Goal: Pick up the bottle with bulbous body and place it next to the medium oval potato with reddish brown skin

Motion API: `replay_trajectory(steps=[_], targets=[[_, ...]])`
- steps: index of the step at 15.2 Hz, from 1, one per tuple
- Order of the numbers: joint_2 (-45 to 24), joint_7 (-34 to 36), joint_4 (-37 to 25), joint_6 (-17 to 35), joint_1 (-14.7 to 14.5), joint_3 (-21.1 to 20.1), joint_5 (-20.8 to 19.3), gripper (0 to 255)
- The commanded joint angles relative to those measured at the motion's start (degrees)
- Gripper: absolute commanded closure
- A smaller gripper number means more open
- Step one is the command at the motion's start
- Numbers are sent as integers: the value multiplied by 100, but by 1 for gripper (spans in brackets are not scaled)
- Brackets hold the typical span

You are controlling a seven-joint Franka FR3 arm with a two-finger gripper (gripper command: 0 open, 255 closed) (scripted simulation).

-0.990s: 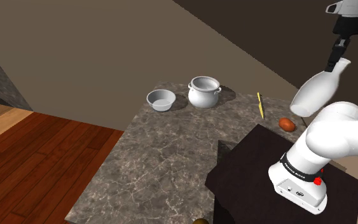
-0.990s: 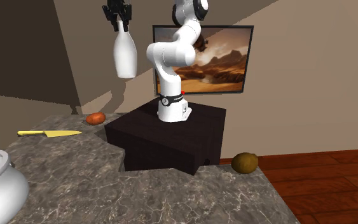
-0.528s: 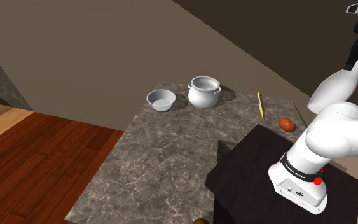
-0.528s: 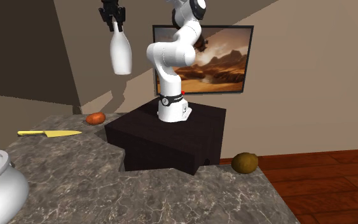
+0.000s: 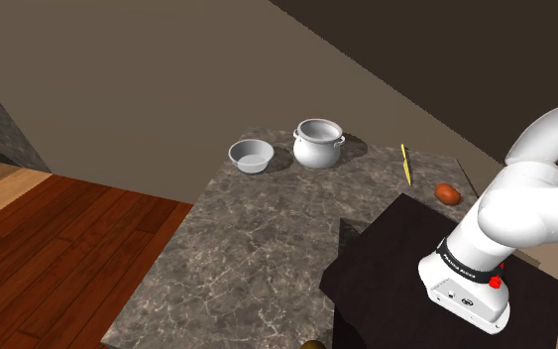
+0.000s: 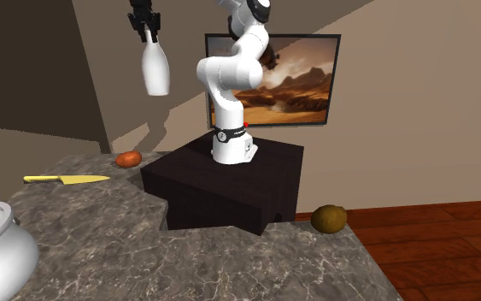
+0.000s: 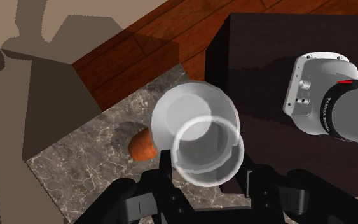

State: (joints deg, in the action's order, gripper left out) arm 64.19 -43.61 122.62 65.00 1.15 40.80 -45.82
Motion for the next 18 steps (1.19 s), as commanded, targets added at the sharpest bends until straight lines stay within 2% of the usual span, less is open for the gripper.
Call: replay_trajectory(steps=[1,18], targets=[[7,-119,-36,71,-27,174,-165,255],[651,157,1278,807,264,799,-742,255]])
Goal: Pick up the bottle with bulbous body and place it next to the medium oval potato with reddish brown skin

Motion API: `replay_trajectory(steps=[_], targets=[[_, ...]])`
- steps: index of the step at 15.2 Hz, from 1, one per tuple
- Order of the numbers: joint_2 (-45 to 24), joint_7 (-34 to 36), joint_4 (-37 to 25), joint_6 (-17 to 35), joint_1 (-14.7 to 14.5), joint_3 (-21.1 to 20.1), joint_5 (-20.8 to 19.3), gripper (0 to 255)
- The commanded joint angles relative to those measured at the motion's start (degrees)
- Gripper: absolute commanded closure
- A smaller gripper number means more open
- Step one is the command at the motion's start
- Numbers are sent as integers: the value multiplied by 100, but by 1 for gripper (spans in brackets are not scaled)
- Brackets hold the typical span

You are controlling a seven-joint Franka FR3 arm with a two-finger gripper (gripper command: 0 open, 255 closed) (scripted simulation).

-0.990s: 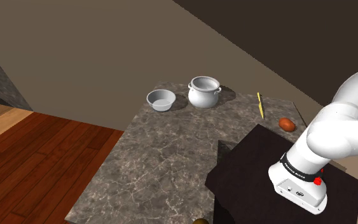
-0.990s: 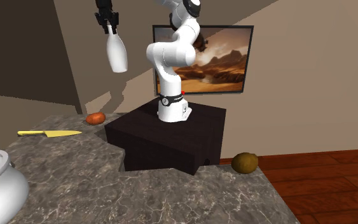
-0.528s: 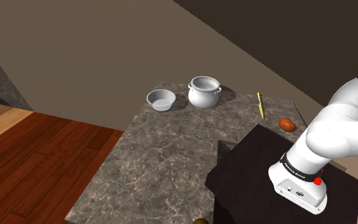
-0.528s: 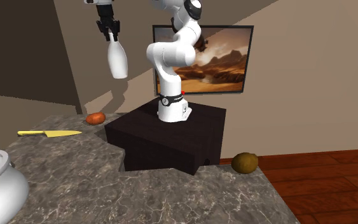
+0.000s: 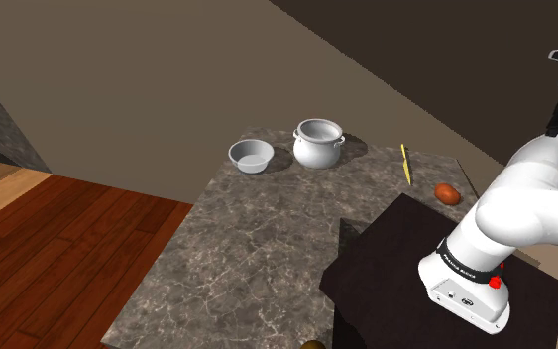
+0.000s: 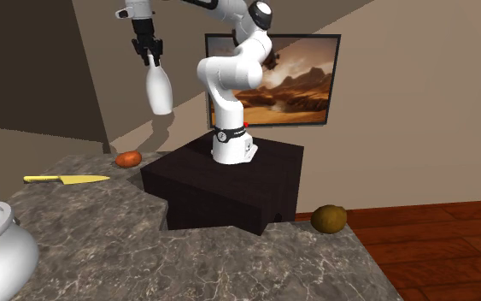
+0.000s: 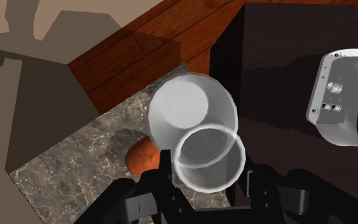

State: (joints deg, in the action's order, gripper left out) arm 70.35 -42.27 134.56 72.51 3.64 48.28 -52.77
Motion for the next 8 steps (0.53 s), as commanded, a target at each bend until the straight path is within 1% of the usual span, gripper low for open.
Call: replay_trajectory(steps=[1,8], targets=[[66,38,153,99,32,97,-88,255],[258,131,604,401,146,448,-407,255]])
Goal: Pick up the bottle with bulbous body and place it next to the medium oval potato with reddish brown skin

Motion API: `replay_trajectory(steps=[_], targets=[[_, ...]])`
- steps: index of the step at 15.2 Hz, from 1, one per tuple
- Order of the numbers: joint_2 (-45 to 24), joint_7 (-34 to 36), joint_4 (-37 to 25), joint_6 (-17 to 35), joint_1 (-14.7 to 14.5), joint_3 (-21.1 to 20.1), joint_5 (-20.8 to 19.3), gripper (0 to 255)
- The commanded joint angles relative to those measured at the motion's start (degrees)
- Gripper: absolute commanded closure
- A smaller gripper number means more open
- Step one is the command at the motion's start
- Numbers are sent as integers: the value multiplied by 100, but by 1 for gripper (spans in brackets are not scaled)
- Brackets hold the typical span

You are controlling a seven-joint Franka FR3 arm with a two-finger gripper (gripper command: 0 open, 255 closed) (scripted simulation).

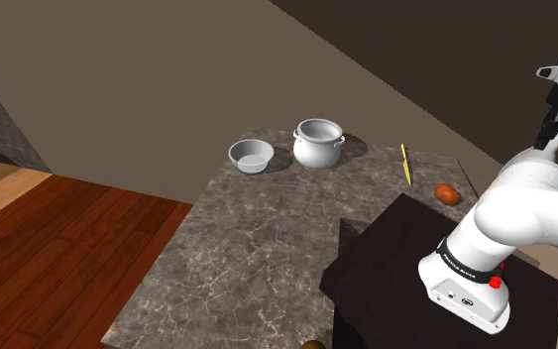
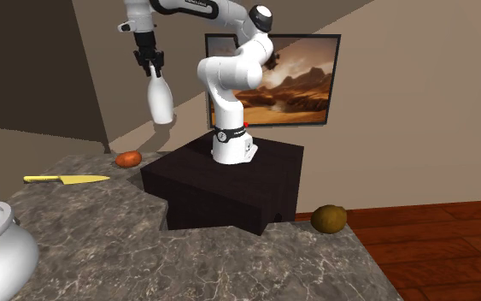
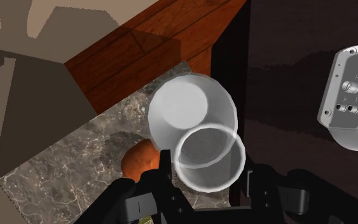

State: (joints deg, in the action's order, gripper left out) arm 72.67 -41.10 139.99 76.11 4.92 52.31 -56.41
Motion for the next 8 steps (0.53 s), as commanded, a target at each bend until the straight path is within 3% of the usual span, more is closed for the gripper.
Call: replay_trajectory(steps=[1,8], targets=[[49,26,121,84,33,100,-93,255],[190,113,513,390,136,514,-466,255]])
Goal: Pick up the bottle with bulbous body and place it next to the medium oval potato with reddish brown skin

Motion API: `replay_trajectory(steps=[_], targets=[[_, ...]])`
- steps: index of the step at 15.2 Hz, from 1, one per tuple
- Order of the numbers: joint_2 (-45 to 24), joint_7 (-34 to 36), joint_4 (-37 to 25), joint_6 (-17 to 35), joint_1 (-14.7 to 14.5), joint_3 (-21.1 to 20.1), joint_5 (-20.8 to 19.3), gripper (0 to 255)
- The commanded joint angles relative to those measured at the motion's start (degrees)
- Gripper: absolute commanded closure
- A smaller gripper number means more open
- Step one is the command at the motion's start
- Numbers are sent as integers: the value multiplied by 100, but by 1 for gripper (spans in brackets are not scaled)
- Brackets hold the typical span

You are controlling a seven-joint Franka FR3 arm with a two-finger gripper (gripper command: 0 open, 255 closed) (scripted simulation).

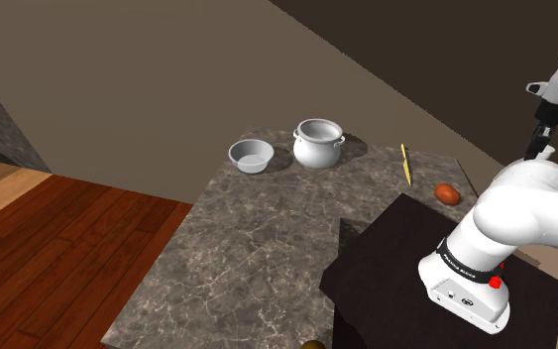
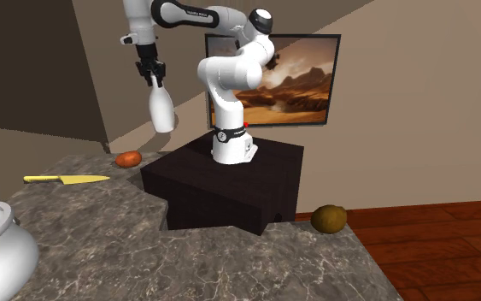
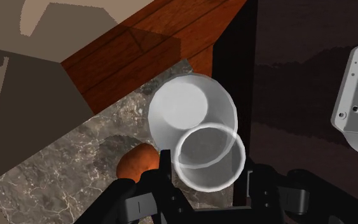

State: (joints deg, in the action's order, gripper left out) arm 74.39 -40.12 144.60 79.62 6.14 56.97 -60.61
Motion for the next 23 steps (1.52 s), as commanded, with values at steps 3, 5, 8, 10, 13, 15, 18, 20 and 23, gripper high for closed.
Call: replay_trajectory(steps=[3,5,8,10,13,15,18,20,23], targets=[[63,52,203,172,54,243,-221,255],[88,77,297,261,78,379,-342,255],[119,114,430,395,110,592,-532,255],[134,140,512,485,129,740,-663,255],[151,180,625,621,150,971,-868,255],[158,207,693,712,161,1130,-1009,255],[162,250,785,848,169,1378,-1228,255],[161,279,839,939,169,1548,-1378,255],[156,326,908,1074,160,1810,-1609,255]])
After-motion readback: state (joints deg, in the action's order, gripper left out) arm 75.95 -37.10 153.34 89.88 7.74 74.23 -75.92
